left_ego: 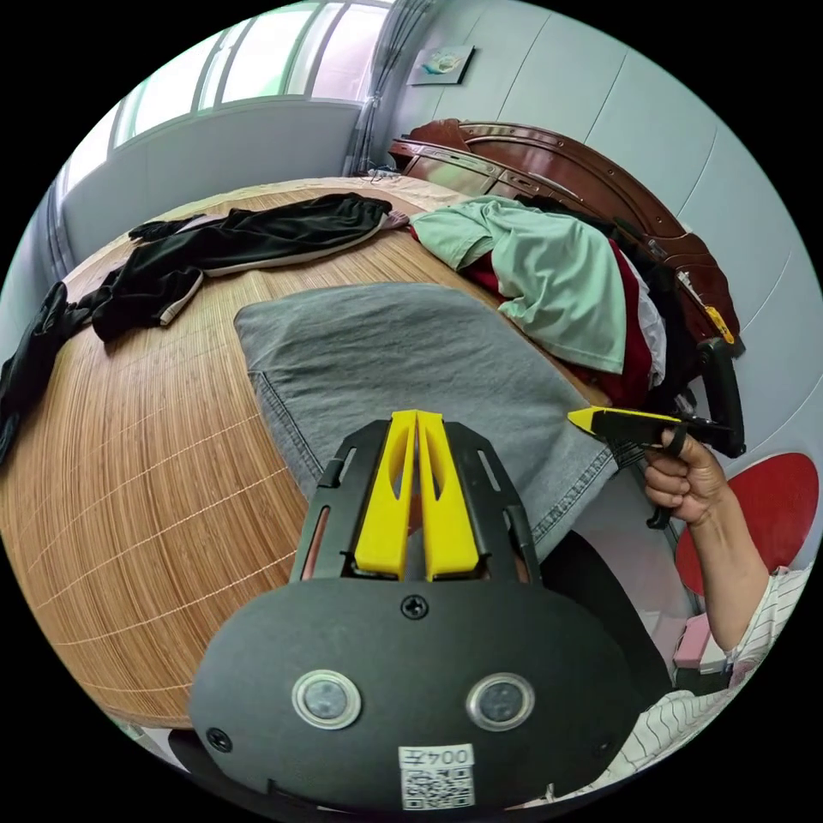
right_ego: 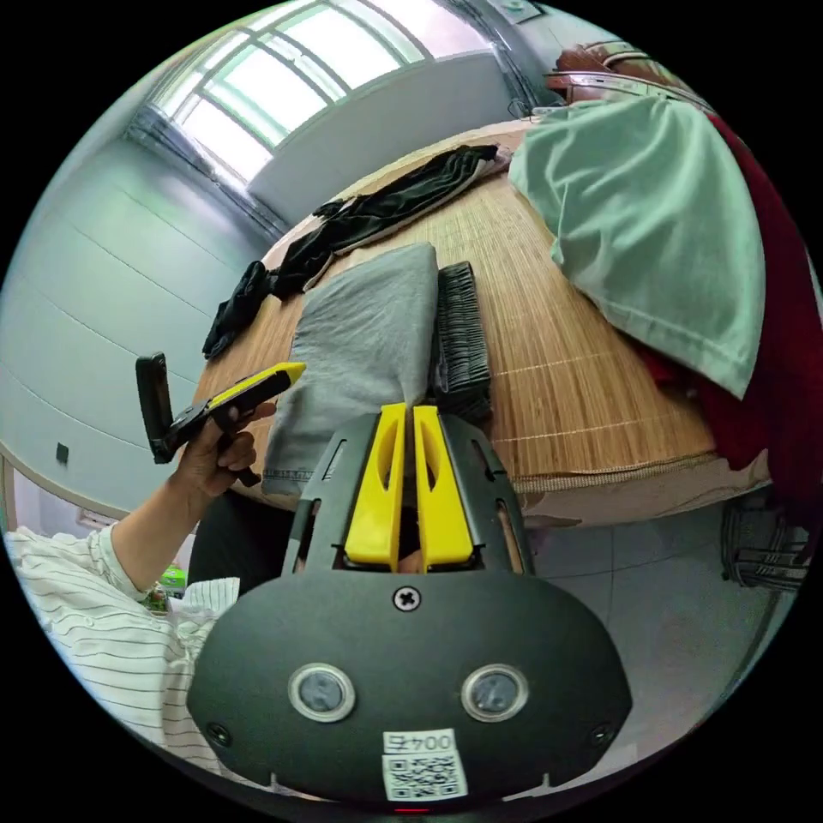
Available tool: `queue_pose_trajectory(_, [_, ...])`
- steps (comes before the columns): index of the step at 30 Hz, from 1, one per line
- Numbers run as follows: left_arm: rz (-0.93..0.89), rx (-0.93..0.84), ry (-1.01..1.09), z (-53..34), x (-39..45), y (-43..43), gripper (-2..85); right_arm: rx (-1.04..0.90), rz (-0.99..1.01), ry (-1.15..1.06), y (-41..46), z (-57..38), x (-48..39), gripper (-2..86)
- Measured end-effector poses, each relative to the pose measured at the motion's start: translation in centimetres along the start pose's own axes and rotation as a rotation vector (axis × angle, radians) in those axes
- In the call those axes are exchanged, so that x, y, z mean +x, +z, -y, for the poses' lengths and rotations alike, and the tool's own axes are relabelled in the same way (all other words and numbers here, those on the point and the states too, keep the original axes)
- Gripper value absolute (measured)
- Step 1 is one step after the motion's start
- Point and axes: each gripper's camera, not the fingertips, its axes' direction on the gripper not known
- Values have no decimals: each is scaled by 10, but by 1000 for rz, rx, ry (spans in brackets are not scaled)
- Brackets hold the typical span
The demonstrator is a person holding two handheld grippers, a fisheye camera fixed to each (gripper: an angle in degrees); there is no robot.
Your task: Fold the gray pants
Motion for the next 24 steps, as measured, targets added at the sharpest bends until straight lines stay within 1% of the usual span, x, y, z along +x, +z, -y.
queue_pose_trajectory(1, [0, 5, -5, -3, 0, 0, 1, 21, 60, 50, 0, -5, 8, 19])
queue_pose_trajectory(3, [-28, 83, -22, -15, 1, -10, 1, 124, 0, 32, -15, -11, -6, 17])
queue_pose_trajectory(4, [-36, 95, -17, -18, 2, -11, 1, 197, -72, -1, -25, -10, -23, 10])
queue_pose_trajectory(5, [-39, 99, 8, -21, 7, -8, 1, 284, -99, -31, -32, -5, -40, 7])
queue_pose_trajectory(8, [-22, 20, 51, -30, 17, 17, 1, 349, -95, -142, -23, 35, -81, 18])
queue_pose_trajectory(9, [5, 20, 67, -36, 20, 24, 1, 347, -102, -170, -17, 46, -90, 23])
queue_pose_trajectory(12, [57, 32, 108, -49, 27, 35, 1, 228, -155, -241, 36, 105, -114, 42])
queue_pose_trajectory(14, [91, 41, 131, -55, 32, 39, 1, 66, -219, -212, 91, 136, -108, 39])
queue_pose_trajectory(16, [137, 39, 158, -59, 39, 45, 1, -40, -209, -157, 118, 147, -96, 31])
queue_pose_trajectory(17, [159, 44, 171, -63, 42, 48, 1, -33, -167, -132, 114, 151, -95, 24])
queue_pose_trajectory(18, [165, 48, 174, -65, 42, 49, 1, -9, -167, -129, 108, 151, -98, 18])
queue_pose_trajectory(20, [144, 54, 160, -69, 37, 51, 1, 132, -218, -233, 78, 143, -137, 1])
queue_pose_trajectory(22, [101, 55, 132, -71, 27, 53, 1, 148, -171, -322, 73, 141, -171, -4])
queue_pose_trajectory(24, [64, 55, 109, -74, 18, 56, 1, 91, -152, -419, 89, 146, -207, -6])
